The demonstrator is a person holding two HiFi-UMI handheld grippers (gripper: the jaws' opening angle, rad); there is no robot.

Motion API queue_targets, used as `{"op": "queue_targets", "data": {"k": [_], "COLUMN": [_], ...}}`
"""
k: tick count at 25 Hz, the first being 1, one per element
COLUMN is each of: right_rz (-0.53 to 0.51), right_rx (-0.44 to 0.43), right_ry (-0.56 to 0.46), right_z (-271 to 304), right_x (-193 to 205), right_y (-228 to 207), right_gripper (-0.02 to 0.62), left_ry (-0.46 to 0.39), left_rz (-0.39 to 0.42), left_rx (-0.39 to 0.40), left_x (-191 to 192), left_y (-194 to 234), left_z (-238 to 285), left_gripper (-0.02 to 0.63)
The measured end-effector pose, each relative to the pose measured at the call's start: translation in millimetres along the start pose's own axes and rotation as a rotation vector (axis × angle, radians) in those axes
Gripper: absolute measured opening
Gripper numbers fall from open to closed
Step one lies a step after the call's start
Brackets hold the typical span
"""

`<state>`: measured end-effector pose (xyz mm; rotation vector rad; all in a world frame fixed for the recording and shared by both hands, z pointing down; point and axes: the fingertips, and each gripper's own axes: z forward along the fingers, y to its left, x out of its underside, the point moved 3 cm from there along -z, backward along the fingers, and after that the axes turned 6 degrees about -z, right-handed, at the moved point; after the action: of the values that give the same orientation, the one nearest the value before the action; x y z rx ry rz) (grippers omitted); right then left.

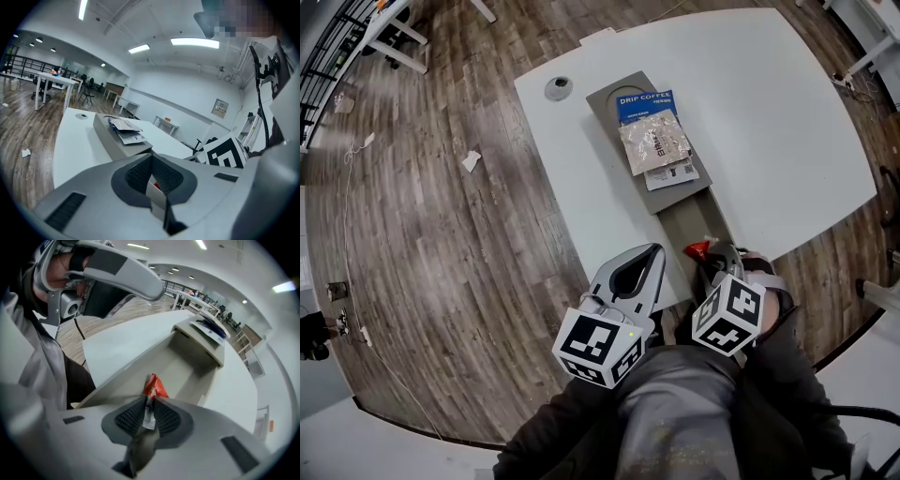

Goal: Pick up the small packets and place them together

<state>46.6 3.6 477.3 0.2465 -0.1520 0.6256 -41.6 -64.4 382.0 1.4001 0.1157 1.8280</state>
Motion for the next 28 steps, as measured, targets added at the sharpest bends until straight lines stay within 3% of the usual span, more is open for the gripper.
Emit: {"op": "queue_targets", "data": {"k": [8, 16, 21, 24, 28], "right_rz": [-0.004, 0.013, 0.078, 0.093, 0.090], "right_rx": [-0.031, -0.061, -0.089, -0.033, 0.108], "right_ry": [-0.008, -0.010, -0.132, -0.240, -0.316], "right_z": [-2, -4, -29, -57, -81], "right_x": [2, 1, -27, -60, -99], "right_y": [5, 1, -15, -49, -110], "right_gripper": [0.058, 0.046, 0.043, 0.043, 0.043], "left_ry": [-0.013, 0.002, 0.005, -0.012, -0.035], "left_rz": [0.012, -0.015, -0.031, -0.041, -0.044], "left_rx": [-0.012, -0.016, -0.006, -0.003, -0.016], "left_x": [-5, -6, -12, -23, -39], "left_y": [-9, 14, 25, 32, 47], "left_z": [-6, 5, 11, 12, 4], "left_gripper": [0.003, 0.003, 0.003, 0.003, 0.003]}}
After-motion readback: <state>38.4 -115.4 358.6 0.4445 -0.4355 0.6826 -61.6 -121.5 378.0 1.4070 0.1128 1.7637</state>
